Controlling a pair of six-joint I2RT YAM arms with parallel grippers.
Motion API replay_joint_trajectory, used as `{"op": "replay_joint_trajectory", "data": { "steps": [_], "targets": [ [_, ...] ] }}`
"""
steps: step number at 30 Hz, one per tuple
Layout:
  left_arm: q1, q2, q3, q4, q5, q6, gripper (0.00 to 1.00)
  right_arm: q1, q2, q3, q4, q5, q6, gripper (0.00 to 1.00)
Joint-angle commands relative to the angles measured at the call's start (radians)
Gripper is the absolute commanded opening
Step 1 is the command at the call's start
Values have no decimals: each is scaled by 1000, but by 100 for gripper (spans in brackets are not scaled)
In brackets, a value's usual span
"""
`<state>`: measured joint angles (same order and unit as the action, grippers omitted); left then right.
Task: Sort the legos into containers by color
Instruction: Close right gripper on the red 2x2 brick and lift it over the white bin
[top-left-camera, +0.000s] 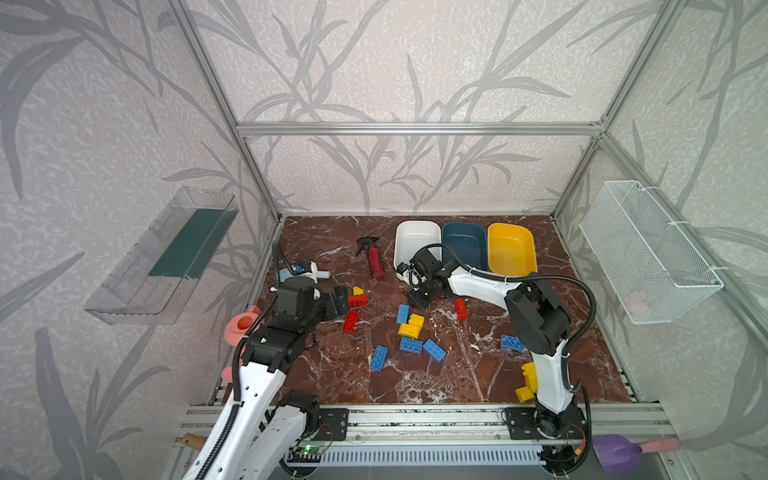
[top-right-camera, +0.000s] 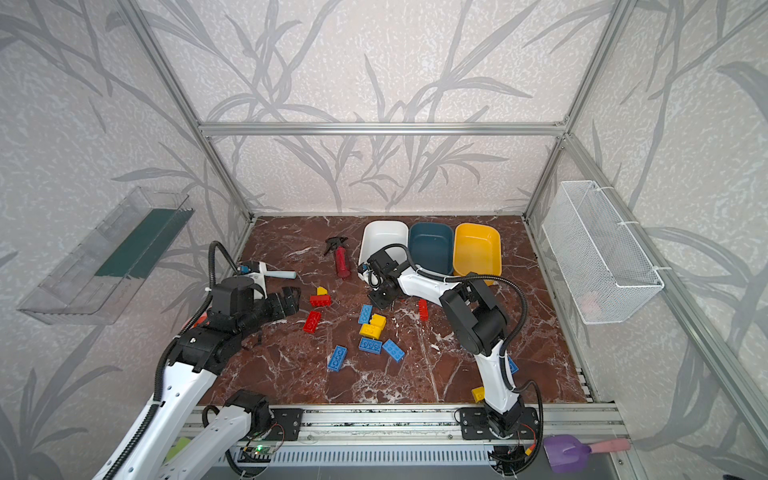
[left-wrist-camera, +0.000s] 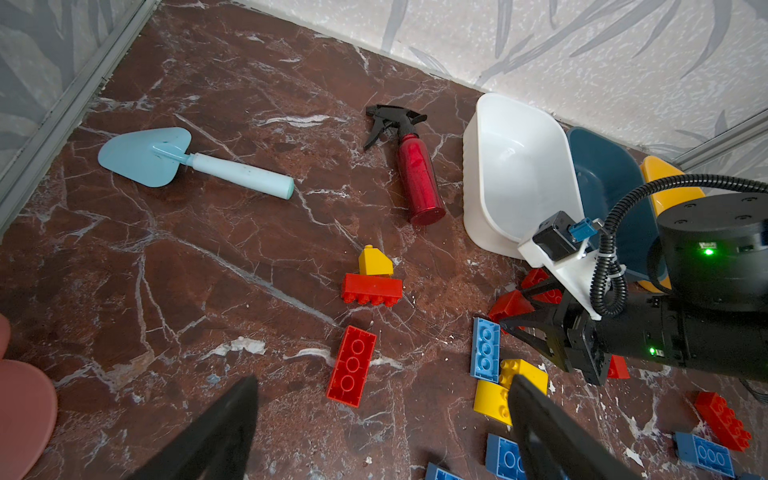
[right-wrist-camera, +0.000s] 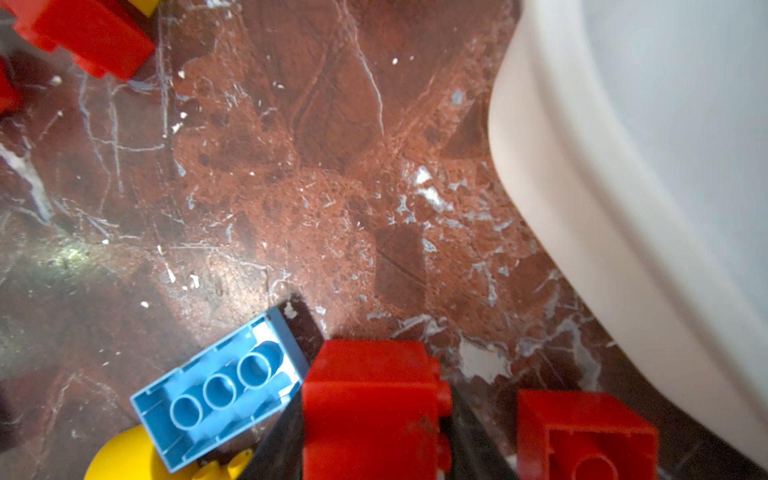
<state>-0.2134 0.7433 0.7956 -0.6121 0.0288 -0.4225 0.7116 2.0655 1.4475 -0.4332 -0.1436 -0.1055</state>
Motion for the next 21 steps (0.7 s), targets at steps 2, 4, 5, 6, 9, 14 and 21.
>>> {"op": "replay_joint_trajectory", "data": {
  "steps": [2,4,5,6,9,14,21],
  "targets": [
    [5,-3,-10,14,-3,-9,93,12,-50,35,-50,-9,0,32],
    [5,-6,-12,12,-2,-9,93,19,-76,35,-58,-8,1,31],
    [5,-9,-11,11,1,-10,93,23,-95,36,-59,-5,5,31],
    [5,-10,-13,11,3,-9,93,24,-115,37,-61,-4,12,31],
    [5,-10,-11,7,-3,-12,93,24,-168,46,-61,-8,37,31],
    [5,-5,-3,-10,-9,-13,94,18,-208,114,-60,9,81,31],
    [5,-4,5,-30,-31,-22,94,-58,-85,346,-128,-4,155,31]
  ]
}}
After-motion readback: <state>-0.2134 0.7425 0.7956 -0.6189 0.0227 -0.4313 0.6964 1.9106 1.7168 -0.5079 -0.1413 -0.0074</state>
